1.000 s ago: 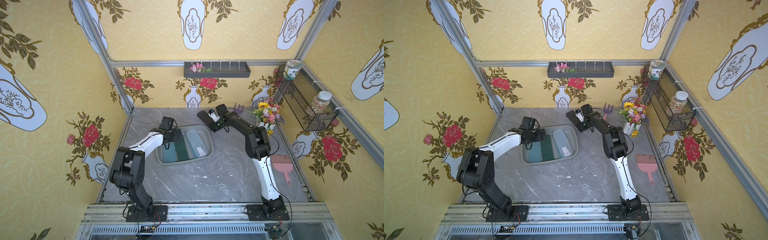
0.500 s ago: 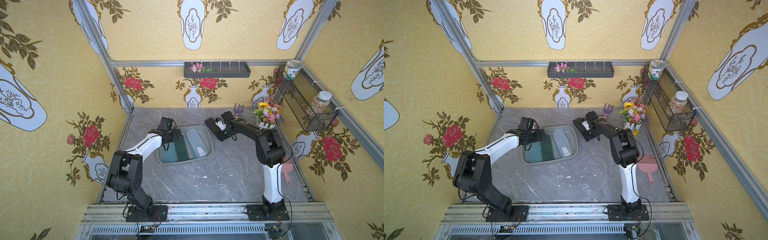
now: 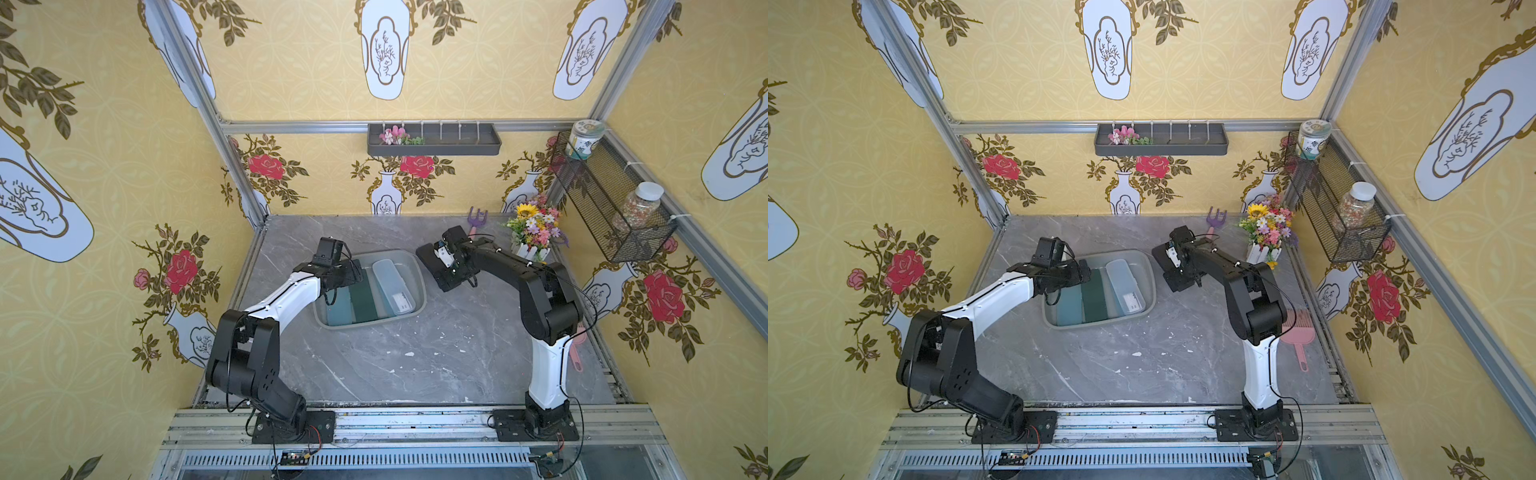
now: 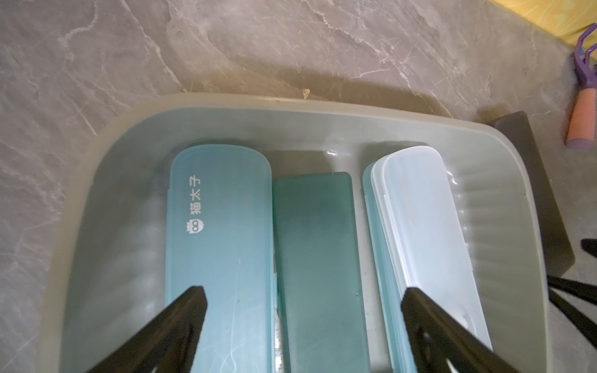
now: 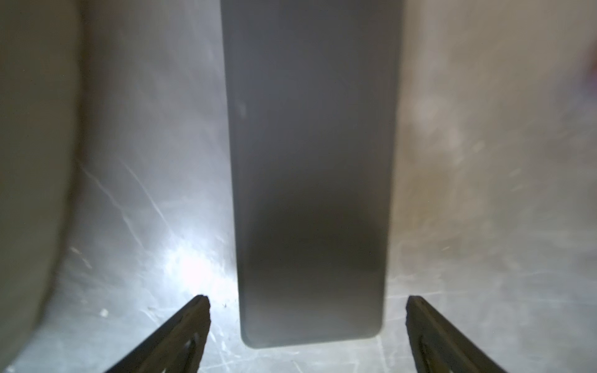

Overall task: Put the pencil case into the storage box
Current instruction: Move the pencil case to the center of the board, then pick up the pencil case from the center of the board.

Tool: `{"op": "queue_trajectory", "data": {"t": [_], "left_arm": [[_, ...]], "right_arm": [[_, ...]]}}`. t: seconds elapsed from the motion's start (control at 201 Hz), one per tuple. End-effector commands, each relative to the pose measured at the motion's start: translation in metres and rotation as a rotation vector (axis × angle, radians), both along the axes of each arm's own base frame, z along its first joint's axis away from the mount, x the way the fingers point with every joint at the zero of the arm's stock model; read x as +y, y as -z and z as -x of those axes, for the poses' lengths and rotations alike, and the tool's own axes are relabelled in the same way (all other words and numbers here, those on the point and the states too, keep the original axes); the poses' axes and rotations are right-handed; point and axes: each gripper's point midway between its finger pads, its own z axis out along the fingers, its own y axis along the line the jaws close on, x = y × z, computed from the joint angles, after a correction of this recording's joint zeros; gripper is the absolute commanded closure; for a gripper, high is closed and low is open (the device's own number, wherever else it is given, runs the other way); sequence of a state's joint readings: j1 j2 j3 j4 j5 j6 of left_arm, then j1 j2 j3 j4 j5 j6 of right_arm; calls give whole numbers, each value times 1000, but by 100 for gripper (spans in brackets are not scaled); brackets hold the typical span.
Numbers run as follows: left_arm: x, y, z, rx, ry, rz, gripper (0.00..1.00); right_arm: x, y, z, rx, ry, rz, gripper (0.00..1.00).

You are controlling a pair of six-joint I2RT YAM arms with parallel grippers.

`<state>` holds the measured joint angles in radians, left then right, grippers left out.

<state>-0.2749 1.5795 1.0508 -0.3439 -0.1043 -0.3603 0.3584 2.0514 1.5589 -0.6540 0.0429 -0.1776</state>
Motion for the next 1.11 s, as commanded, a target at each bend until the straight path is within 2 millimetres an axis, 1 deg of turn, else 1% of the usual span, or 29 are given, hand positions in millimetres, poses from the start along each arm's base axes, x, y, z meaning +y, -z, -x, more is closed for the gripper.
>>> {"op": "queue_trajectory", "data": {"t": [0.0,0.045,0.06,0.07,0.085,0.1,0.134,0.194,0.209,0.249,0.363,0.423,0.513,0.652,0.752,0.986,1.1], "left_arm": [[-2,0,-2,-8,1,14,0],[-2,1,-1,-7,-2,21,0],[-3,0,-2,-10,1,25,0],[-3,1,-2,-9,1,27,0],[-5,0,-3,-11,4,32,0],[-5,1,-4,-10,8,33,0],[-6,1,-5,-7,11,33,0],[-6,2,-6,-1,10,28,0],[-6,2,-6,1,9,27,0],[-5,1,-6,-1,7,24,0],[-4,0,-5,-4,1,18,0],[-2,2,-6,3,1,3,0],[-1,4,-7,12,0,-8,0],[-1,0,-7,3,0,-9,0],[0,1,-6,5,-2,-12,0],[1,1,-4,7,-2,-12,0],[1,1,-3,9,-3,-12,0]], "right_arm": [[11,-12,-28,-47,-24,-17,3],[15,-12,-39,-51,-38,-26,3],[18,-16,-45,-64,-44,-35,3],[19,-13,-46,-57,-47,-35,3],[21,-15,-51,-64,-51,-39,3],[21,-11,-53,-56,-54,-37,3],[22,-10,-64,-65,-58,-39,3],[23,-6,-76,-67,-61,-43,3],[22,-2,-77,-60,-60,-41,3],[22,-1,-84,-67,-59,-47,3],[34,0,-98,-109,-74,-117,3],[39,1,-102,-111,-82,-150,3],[44,9,-106,-97,-90,-158,3],[50,11,-107,-102,-101,-173,3],[53,14,-105,-91,-106,-186,3],[54,31,-97,-51,-116,-174,3],[53,39,-93,-33,-123,-139,3]]}}
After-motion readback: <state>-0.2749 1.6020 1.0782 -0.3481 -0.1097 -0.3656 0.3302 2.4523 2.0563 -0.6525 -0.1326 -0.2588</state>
